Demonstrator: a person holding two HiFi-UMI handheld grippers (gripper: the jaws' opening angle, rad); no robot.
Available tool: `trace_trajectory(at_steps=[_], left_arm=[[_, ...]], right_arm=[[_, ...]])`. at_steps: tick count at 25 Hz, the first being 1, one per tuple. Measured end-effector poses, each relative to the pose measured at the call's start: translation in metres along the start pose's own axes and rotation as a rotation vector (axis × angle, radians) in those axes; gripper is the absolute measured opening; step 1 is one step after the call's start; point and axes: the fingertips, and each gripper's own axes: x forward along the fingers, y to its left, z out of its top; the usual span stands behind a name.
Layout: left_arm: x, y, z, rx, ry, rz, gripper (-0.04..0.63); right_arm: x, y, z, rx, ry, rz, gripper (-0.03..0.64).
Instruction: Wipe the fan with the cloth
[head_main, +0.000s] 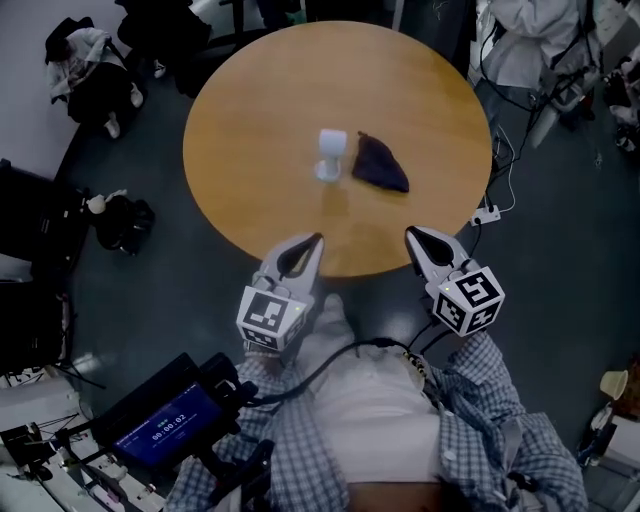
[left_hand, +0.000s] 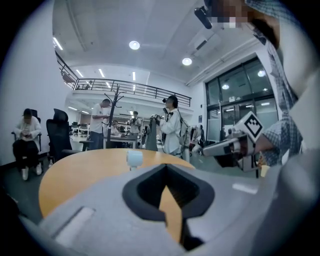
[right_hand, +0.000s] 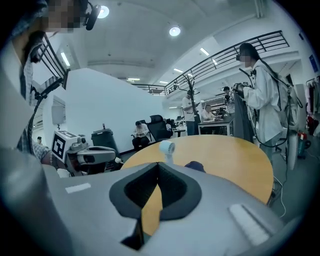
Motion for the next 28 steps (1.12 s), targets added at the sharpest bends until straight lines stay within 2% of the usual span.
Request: trace_trajectory(at_steps=[4, 11, 17, 21, 28], left_arm=[[0.032, 0.032, -0.010, -0.006, 0.026, 0.019, 0.002], [0.103, 0.076, -0.047, -0.070, 0.099, 0.137, 0.127], [0.148, 0.108, -0.080, -0.085, 0.171, 0.254, 0.198], [0.170, 0.124, -0.100, -0.078, 0.200, 0.358, 0.202], [0.181, 0.136, -0.109, -0.059, 0.204, 0.434, 0.200]], right_arm=[[0.023, -0.013, 0.002, 0.017, 0.028, -0.034, 0.003], [0.057, -0.047, -0.006, 0.038, 0.118, -0.031, 0.003], [0.081, -0.080, -0.005, 0.035, 0.159, -0.020, 0.003], [0.088, -0.103, -0.015, 0.058, 0.184, -0.014, 0.003], [0.087, -0.117, -0.037, 0.083, 0.213, -0.004, 0.003]])
